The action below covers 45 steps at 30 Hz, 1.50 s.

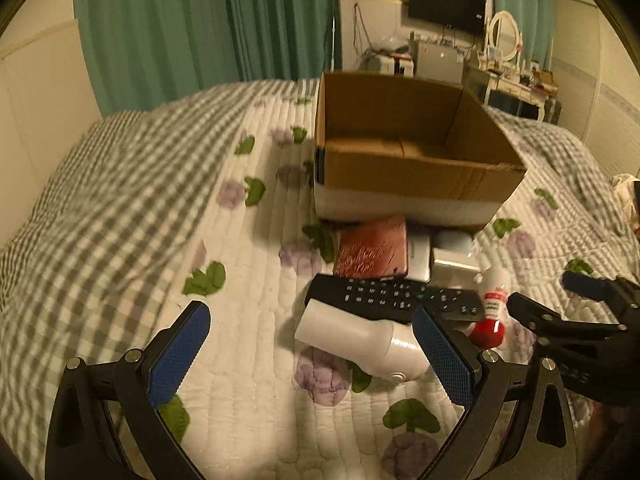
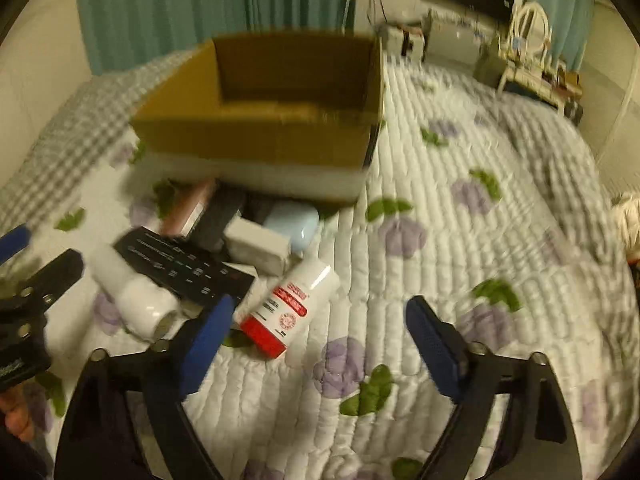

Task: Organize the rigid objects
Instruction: 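Grasp the white-and-red spray bottle with the right tool while the left grasps the white bottle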

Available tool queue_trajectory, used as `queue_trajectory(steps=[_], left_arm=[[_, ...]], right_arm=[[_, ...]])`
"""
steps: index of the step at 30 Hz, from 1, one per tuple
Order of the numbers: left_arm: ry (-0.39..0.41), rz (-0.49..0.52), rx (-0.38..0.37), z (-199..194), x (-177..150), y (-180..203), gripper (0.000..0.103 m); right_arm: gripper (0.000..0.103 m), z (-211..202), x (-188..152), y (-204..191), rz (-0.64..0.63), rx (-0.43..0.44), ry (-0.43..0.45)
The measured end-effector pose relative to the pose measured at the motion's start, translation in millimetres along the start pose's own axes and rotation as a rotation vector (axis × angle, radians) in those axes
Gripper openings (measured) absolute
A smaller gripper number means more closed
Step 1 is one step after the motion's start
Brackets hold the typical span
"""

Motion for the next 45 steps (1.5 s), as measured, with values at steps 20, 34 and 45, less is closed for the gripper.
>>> queue_trajectory(steps=[20,34,45], left_arm=[[-0.212,-0.088,-0.099,58.1,-6.0,19.2,0.091],[-0.130,-0.060,-0.171,31.1,6.2,25.3,0.039],[0.055,0.012,-0.138,-50.5,37.4,27.3,0.033]], right_arm=[[0.036,35.0,-8.6,1.4,0.033,0.118,-0.051],[0.036,8.3,-4.6,-3.0,0.007,0.133,0.008],[0.036,-71.0,5.1,-6.9,-0.058,0.108,0.150]])
Point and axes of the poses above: each gripper's, at about its wrist camera, not at the fingertips, and z roughly the way its jaws point, y to its right, x to its top, the point moved 6 cm from there along z, roughly the way its jaws point, and after that the axes turned 13 degrees about -y, right-handed, at the moved point
